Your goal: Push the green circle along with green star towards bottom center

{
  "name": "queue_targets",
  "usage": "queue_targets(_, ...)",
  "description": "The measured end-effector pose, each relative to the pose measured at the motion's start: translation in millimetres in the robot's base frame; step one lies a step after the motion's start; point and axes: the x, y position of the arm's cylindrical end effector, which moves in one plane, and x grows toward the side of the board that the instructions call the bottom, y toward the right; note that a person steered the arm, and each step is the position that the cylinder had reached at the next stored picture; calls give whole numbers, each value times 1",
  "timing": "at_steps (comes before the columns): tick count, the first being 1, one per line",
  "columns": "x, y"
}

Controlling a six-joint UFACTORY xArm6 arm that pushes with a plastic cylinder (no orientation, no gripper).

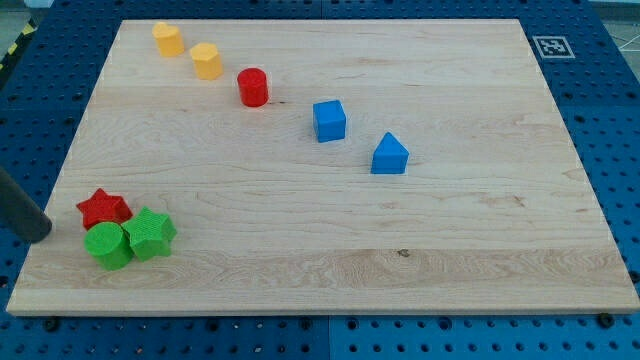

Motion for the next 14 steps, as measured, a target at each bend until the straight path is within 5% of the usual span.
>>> queue_targets(4,47,36)
queue_targets(9,-24,156)
queue_targets(14,11,217)
